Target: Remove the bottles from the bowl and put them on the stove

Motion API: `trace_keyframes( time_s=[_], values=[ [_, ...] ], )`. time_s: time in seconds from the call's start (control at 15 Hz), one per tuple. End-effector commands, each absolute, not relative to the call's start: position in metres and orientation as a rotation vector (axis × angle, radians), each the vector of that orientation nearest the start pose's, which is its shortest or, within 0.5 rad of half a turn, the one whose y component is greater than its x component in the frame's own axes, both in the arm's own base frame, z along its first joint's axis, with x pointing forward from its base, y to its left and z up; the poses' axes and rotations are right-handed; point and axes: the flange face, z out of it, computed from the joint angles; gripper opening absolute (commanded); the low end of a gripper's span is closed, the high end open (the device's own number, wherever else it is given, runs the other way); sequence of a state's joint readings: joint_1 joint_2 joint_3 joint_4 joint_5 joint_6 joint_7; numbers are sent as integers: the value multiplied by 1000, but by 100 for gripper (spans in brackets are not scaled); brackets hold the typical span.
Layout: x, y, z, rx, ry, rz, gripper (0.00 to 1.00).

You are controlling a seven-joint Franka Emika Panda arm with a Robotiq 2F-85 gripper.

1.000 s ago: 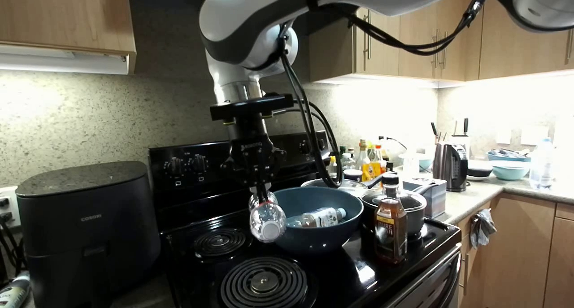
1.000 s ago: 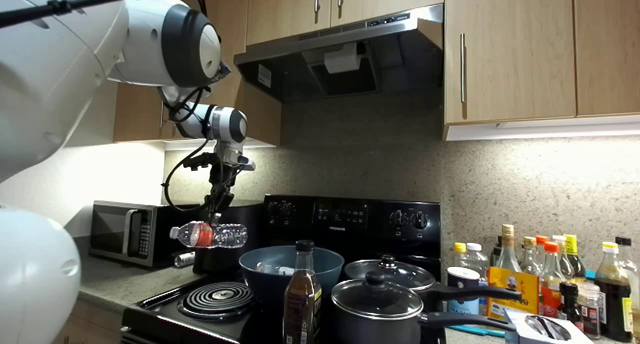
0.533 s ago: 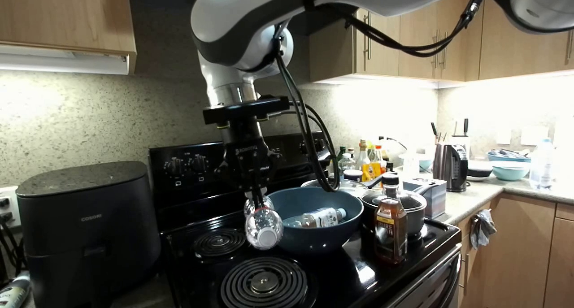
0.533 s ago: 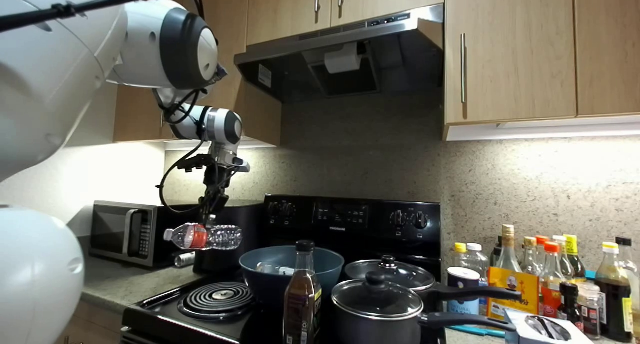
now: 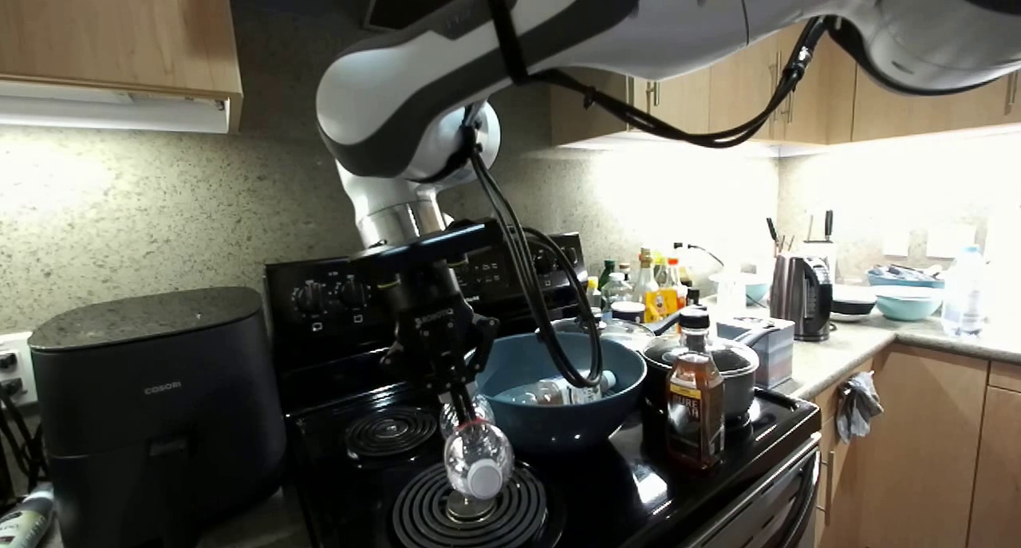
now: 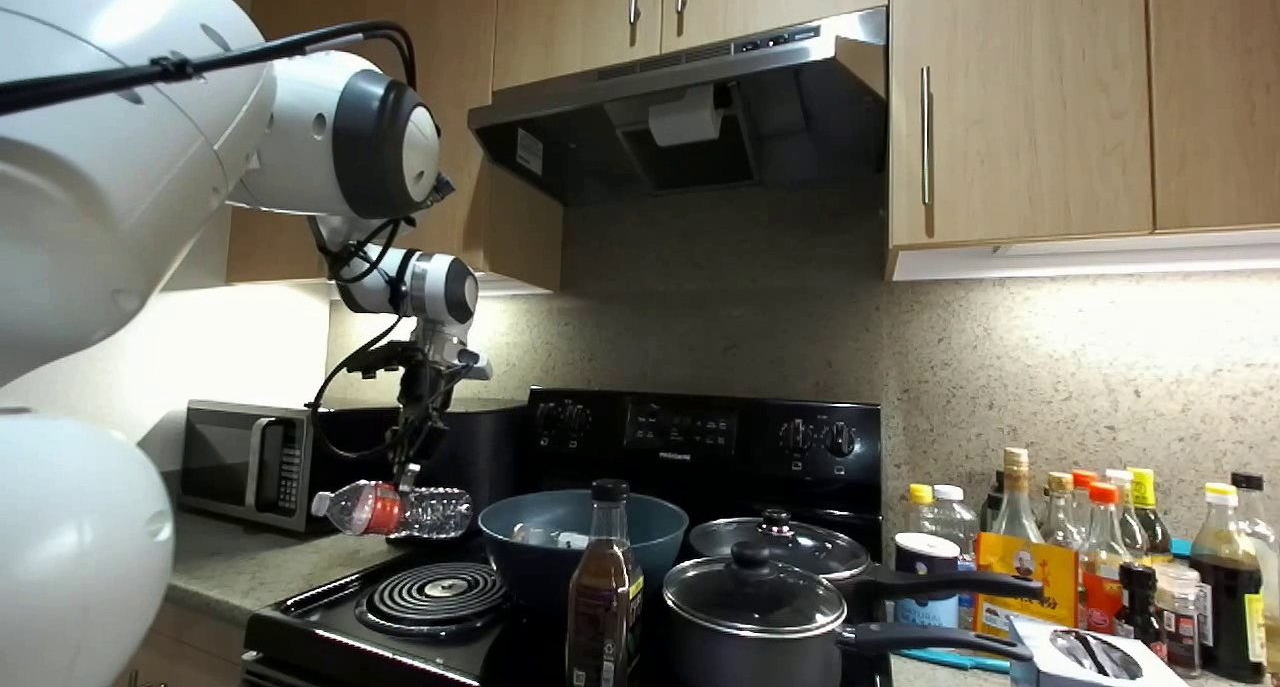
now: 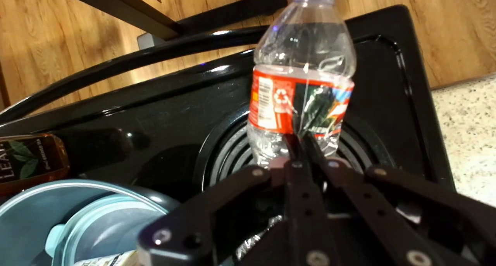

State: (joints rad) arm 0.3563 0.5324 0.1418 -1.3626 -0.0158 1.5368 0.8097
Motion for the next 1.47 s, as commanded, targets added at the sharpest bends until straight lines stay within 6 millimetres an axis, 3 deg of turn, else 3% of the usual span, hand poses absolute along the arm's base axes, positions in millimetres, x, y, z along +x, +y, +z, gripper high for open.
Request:
trace_keyframes(
  time_s=[0.0,0.2,0.27,0.33,0.53,1.2,1.33,1.4],
  values=[
    [610,287,379,-3239,525,585,1],
    [619,280,372,-3236,575,578,1],
    [621,279,371,-3234,586,571,10],
    [624,279,370,-3228,596,565,3],
    [632,277,369,-3217,650,518,0],
    [651,268,372,-3174,815,382,0],
    [652,267,374,-3166,841,370,27],
    [653,265,377,-3159,858,365,32]
  ],
)
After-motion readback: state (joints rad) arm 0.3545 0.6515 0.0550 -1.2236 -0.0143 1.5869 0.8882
